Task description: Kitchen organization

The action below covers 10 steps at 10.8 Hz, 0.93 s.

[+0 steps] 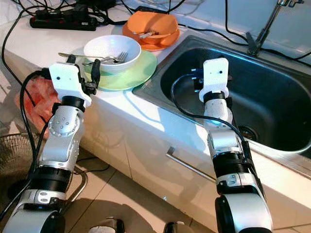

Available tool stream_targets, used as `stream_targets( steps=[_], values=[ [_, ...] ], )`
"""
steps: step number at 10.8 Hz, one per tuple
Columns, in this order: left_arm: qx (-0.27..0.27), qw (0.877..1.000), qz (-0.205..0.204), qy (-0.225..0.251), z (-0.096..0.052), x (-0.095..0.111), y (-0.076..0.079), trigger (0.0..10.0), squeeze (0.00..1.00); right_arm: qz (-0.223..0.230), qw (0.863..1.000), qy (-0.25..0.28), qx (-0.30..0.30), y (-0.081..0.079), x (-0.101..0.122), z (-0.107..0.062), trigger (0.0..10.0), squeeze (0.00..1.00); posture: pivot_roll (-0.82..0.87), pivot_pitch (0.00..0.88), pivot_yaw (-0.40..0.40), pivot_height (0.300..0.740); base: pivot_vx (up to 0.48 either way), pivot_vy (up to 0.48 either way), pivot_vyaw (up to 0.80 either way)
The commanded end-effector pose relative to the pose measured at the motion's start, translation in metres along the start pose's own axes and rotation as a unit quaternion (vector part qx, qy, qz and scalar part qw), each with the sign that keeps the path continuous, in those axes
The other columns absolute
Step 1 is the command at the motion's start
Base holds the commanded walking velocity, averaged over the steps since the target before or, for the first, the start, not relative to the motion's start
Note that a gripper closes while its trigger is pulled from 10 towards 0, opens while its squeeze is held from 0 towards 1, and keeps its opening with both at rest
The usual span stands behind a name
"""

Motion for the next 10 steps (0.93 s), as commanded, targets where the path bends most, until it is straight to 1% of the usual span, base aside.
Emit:
stream_targets(
  steps=[1,4,5,6,7,8,9,10],
  values=[
    [-0.007,1.000,-0.004,0.007,0.0044,0.0040,0.0026,10.0,0.00,-0.001,1.000,-0.005,-0.004,0.0027,-0.0030,-0.0024,10.0,0.00,0.07,0.083,-0.056,0.740,0.000,0.000,0.00],
    [-0.006,1.000,-0.017,0.003,0.0064,0.0022,0.0048,9.9,0.00,-0.002,1.000,-0.007,-0.004,0.0031,-0.0034,-0.0027,10.0,0.00,0.07,0.087,-0.058,0.740,0.000,0.000,0.00],
    [-0.007,1.000,-0.018,0.005,0.0070,0.0029,0.0055,4.9,0.00,-0.002,1.000,-0.008,-0.004,0.0028,-0.0036,-0.0027,10.0,0.00,0.07,0.089,-0.057,0.740,0.000,0.000,0.00],
    [-0.009,1.000,-0.019,0.005,0.0077,0.0033,0.0065,3.0,0.00,-0.003,1.000,-0.008,-0.005,0.0032,-0.0037,-0.0026,10.0,0.00,0.07,0.089,-0.056,0.740,0.000,0.000,0.00],
    [-0.010,1.000,-0.020,0.004,0.0085,0.0032,0.0068,4.6,0.00,-0.003,1.000,-0.009,-0.006,0.0035,-0.0037,-0.0023,10.0,0.00,0.07,0.089,-0.056,0.740,0.000,0.000,0.00],
    [-0.010,1.000,-0.024,0.001,0.0087,0.0020,0.0072,9.1,0.00,-0.003,1.000,-0.009,-0.006,0.0039,-0.0038,-0.0024,10.0,0.00,0.07,0.089,-0.056,0.740,0.000,0.000,0.00],
    [-0.007,1.000,-0.027,-0.003,0.0087,0.0001,0.0062,10.0,0.00,-0.003,1.000,-0.009,-0.007,0.0041,-0.0039,-0.0025,10.0,0.00,0.07,0.089,-0.055,0.740,0.000,0.000,0.00],
    [-0.004,0.999,-0.031,-0.009,0.0088,-0.0021,0.0056,10.0,0.00,-0.003,1.000,-0.008,-0.007,0.0045,-0.0038,-0.0026,10.0,0.00,0.07,0.089,-0.055,0.740,0.000,0.000,0.00]
  ],
)
Point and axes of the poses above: a point about 5 cm out from each wrist's last joint towards the gripper, its own z axis pointing out of the wrist towards the gripper, its own x axis along the axis of the wrist's last joint, y = z × x, the point moved 3 cm from there along z, pointing out of the wrist towards the gripper, and after that the axes turned 14 degrees about -z, right-handed, at the moved point
